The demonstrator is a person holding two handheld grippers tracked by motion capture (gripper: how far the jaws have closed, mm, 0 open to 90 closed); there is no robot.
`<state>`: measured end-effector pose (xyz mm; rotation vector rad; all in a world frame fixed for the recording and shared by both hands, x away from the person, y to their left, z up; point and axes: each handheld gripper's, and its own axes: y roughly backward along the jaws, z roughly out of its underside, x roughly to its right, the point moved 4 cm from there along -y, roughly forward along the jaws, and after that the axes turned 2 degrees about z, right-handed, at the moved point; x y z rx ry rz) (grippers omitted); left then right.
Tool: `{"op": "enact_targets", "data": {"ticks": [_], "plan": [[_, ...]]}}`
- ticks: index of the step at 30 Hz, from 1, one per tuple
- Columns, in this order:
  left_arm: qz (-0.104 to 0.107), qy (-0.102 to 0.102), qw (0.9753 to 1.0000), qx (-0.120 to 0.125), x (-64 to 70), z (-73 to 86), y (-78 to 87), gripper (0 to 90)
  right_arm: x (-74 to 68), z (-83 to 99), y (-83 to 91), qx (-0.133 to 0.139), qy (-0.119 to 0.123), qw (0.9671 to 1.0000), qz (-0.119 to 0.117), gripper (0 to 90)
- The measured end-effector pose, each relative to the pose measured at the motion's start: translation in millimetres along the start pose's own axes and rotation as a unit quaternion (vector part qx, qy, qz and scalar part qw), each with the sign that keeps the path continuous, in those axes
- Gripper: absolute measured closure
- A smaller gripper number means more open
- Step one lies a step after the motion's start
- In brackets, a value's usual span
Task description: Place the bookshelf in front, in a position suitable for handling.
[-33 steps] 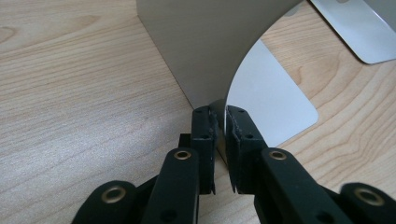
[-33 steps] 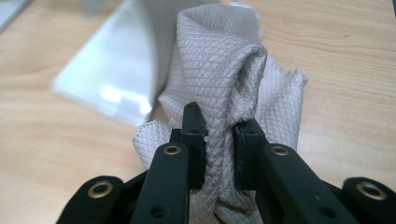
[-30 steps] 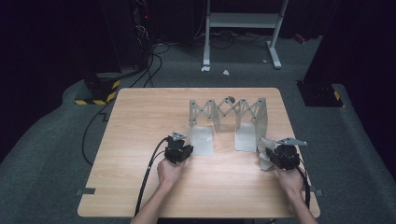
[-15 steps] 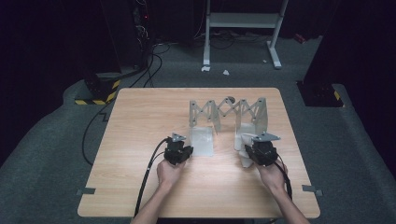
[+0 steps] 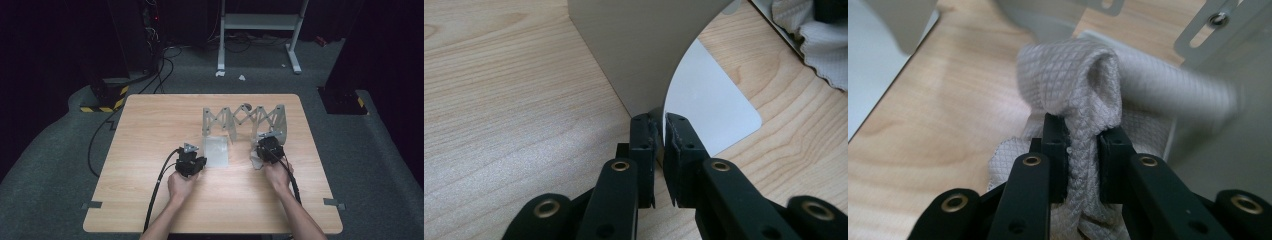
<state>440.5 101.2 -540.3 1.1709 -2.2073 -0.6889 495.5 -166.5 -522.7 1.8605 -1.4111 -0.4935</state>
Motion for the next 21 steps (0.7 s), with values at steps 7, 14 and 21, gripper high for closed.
{"op": "enact_targets", "data": {"ticks": [7,14,21], "plan": [[-0.006,-0.006,1.0,-0.003,-0.8,2.3,2.1,82.4,11.0,3.1,-13.1,-0.019,-0.003,0.9997,0.019,78.3],[-0.004,-0.013,0.9999,-0.002,2.6,9.9,6.7,88.8,23.2,20.8,-1.3,-0.019,0.004,0.9996,0.019,78.9],[-0.006,-0.038,0.9992,-0.009,9.8,17.9,7.4,78.1,29.0,30.5,11.4,-0.033,-0.003,0.9994,-0.006,78.6]]}}
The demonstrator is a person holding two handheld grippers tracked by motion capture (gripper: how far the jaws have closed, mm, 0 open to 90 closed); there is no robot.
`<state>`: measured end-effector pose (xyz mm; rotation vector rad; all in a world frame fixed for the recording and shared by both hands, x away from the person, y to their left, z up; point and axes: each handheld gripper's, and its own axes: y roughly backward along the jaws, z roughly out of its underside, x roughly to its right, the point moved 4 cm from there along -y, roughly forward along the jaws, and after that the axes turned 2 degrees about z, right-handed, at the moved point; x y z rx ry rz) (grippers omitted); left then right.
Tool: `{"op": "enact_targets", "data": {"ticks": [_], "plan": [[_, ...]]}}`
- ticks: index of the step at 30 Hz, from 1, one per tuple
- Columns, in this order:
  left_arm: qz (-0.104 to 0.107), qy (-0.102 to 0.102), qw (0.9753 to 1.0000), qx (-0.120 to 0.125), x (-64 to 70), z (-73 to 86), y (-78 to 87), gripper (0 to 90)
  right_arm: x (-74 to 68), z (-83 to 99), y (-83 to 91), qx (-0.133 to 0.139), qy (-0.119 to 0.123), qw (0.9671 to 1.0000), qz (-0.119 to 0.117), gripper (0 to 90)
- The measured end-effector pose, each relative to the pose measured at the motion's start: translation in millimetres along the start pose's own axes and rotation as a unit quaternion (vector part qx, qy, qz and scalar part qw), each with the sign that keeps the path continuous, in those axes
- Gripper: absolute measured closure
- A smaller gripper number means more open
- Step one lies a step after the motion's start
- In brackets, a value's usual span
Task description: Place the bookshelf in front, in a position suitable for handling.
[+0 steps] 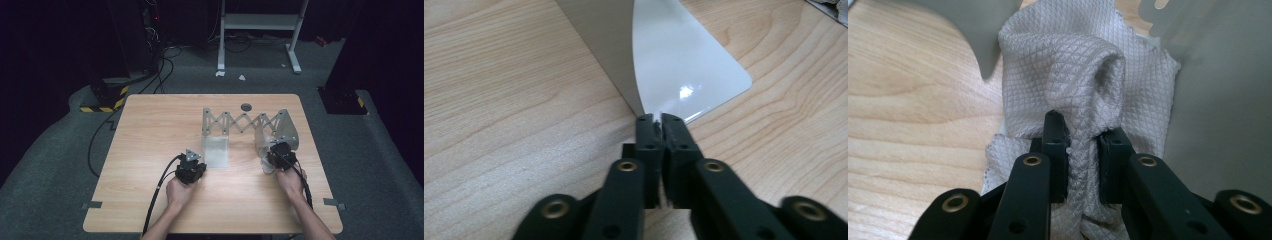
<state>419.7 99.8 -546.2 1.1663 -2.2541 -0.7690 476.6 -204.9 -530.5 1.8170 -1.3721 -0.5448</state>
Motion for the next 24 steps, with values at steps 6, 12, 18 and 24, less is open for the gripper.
{"op": "enact_targets", "data": {"ticks": [6,12,18,24], "plan": [[-0.021,0.015,0.9995,0.016,-8.3,-1.6,6.9,49.5,-5.2,-26.9,-6.3,0.019,-0.003,0.9998,0.006,78.4],[-0.024,0.012,0.9994,0.022,-3.3,-10.1,-2.6,46.4,-4.2,-36.3,-22.2,0.008,-0.008,0.9999,0.007,78.2],[-0.035,0.031,0.9988,0.017,-5.5,-16.0,-14.4,47.1,-3.6,-29.5,-24.3,0.002,0.005,1.0,0.005,78.2],[-0.058,0.035,0.9976,0.011,-11.6,-19.0,-19.7,44.2,-2.9,-13.7,-12.7,-0.002,0.011,0.9999,-0.011,78.4]]}}
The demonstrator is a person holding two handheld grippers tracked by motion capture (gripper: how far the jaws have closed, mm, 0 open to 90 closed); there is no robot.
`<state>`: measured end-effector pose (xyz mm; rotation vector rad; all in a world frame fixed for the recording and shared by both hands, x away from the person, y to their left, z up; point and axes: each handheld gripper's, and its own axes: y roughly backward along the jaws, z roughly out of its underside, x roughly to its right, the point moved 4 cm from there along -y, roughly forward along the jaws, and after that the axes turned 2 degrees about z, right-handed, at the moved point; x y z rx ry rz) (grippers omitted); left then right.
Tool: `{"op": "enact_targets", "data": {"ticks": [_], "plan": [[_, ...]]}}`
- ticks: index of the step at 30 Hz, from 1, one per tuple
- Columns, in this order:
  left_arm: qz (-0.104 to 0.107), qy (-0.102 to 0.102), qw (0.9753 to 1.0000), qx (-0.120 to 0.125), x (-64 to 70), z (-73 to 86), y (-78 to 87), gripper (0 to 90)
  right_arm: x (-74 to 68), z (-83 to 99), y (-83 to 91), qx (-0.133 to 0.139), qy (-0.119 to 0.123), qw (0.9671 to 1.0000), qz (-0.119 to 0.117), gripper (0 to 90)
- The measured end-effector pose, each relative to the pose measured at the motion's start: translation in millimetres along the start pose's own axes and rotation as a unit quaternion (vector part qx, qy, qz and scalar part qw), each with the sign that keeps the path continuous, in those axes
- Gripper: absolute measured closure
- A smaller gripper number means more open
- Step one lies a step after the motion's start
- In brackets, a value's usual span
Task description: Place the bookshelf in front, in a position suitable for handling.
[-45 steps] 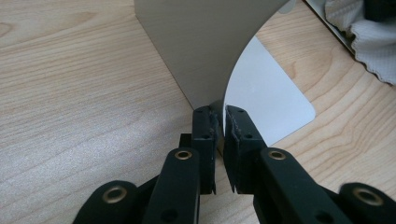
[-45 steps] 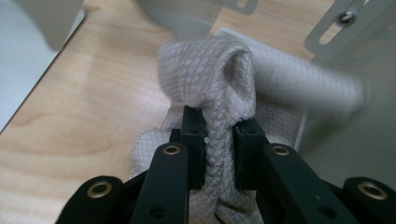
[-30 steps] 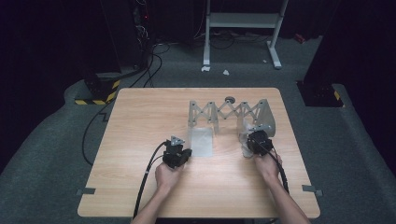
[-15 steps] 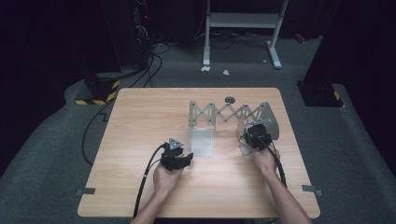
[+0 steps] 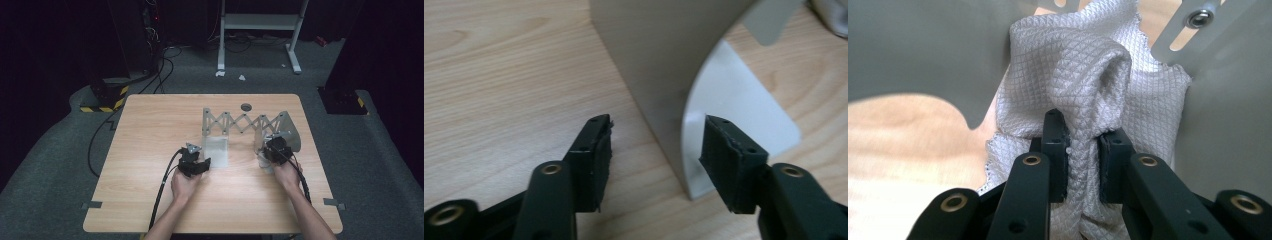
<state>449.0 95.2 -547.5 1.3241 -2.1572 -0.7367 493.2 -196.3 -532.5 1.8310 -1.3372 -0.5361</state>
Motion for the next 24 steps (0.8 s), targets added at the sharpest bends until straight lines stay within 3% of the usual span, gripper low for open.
{"op": "enact_targets", "data": {"ticks": [3,5,8,13,14,17,24], "plan": [[0.0,-0.001,1.0,0.0,-0.2,-1.3,-1.5,43.4,-1.0,5.6,4.6,0.0,-0.001,1.0,-0.003,78.3],[-0.006,-0.005,1.0,0.005,-0.7,-1.4,-2.6,48.1,-1.9,5.3,5.9,-0.002,0.0,1.0,-0.002,78.1],[-0.018,-0.008,0.9996,0.019,-0.6,-0.2,-4.3,49.9,-0.7,-2.4,5.3,0.005,-0.013,0.9999,-0.01,77.6],[-0.025,-0.01,0.9992,0.028,-0.6,1.3,-4.8,52.8,-2.6,-17.8,0.0,0.013,-0.009,0.9999,0.0,78.1],[-0.025,-0.01,0.9992,0.028,-0.4,1.4,-4.6,54.5,-3.7,-17.4,-7.7,-0.002,-0.006,1.0,0.004,78.2],[-0.024,-0.012,0.9993,0.026,-0.4,1.7,-4.0,56.4,-4.8,-14.6,-9.3,0.0,-0.004,0.9999,0.01,78.3],[-0.024,-0.01,0.9993,0.028,-0.3,1.7,-4.1,57.4,-7.1,3.1,7.6,-0.019,0.022,0.9996,-0.007,78.3]]}}
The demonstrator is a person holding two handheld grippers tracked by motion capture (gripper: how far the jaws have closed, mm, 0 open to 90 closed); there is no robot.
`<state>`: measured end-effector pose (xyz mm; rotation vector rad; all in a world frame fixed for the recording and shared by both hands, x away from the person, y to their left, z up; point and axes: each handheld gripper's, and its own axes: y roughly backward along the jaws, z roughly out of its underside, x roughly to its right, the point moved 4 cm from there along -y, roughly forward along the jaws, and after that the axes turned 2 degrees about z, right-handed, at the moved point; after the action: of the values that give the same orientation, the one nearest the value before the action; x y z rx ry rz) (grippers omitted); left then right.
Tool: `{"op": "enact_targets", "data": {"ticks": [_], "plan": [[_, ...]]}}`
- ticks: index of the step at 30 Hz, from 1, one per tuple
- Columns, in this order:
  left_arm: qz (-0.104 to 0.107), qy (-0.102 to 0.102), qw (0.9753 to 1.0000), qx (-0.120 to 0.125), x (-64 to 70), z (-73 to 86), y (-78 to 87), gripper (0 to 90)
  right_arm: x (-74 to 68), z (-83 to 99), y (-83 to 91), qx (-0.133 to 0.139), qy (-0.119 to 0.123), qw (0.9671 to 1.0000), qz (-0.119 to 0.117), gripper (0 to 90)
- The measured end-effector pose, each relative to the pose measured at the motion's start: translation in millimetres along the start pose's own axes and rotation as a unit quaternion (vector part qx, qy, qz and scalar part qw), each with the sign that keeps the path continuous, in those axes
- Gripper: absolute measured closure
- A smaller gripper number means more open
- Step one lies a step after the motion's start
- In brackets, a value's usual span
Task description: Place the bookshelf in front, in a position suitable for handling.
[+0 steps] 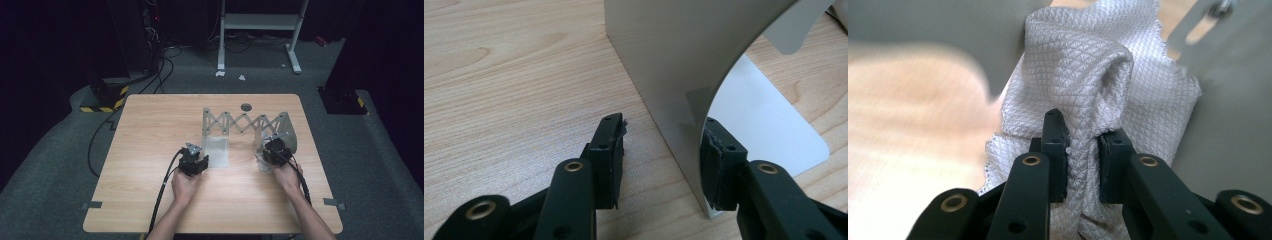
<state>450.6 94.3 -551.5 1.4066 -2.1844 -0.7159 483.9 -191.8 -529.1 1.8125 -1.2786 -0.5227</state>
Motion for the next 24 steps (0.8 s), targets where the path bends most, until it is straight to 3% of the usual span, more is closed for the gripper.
{"op": "enact_targets", "data": {"ticks": [5,10,16,24], "plan": [[0.002,0.0,1.0,0.0,0.3,-0.2,-0.2,58.7,-6.5,6.1,8.7,-0.006,0.013,0.9999,-0.009,78.4],[0.003,0.0,1.0,0.0,0.5,-0.1,-0.1,59.1,-5.4,-23.5,-13.9,0.001,-0.02,0.9994,0.03,77.7],[0.003,0.0,1.0,0.001,1.0,0.0,-0.2,59.6,-1.3,-30.2,-21.1,0.007,-0.043,0.9986,0.029,77.6],[0.004,0.002,1.0,0.001,0.9,-0.1,-0.3,59.7,-9.5,-0.8,2.4,-0.011,0.001,0.9999,0.006,77.8]]}}
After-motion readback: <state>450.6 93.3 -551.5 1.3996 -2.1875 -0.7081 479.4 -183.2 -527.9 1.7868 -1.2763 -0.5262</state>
